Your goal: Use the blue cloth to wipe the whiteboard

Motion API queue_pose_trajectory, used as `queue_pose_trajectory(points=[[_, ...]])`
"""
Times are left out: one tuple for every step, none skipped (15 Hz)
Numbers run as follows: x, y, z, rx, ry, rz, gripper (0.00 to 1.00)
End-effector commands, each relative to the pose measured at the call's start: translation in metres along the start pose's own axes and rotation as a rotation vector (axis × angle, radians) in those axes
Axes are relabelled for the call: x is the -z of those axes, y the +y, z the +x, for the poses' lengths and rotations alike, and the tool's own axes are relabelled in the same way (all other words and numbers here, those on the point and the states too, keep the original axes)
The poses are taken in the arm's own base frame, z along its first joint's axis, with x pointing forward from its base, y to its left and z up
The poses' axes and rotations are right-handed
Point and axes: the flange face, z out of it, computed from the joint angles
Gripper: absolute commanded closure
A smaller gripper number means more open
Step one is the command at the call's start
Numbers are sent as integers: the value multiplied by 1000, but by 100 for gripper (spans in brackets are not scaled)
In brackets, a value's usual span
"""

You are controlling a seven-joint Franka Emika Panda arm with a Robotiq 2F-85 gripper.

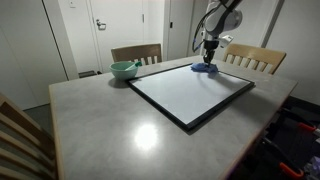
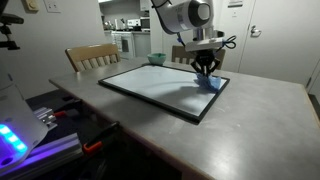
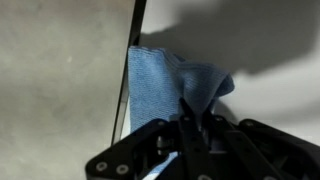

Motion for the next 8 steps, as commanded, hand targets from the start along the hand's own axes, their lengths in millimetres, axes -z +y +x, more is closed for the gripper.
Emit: queue_pose_trajectory(points=[[-10, 15, -10, -107, 35, -24, 97], [-13, 18, -12, -127, 39, -26, 97], [-15, 18, -14, -140, 41, -26, 97], [-17, 18, -16, -150, 42, -22, 97], [-18, 16, -16, -155, 41, -15, 97], [-18, 16, -17, -155, 42, -9, 95], [-18, 15, -17, -151, 44, -5, 65], [-15, 15, -17, -148, 50, 2, 63]])
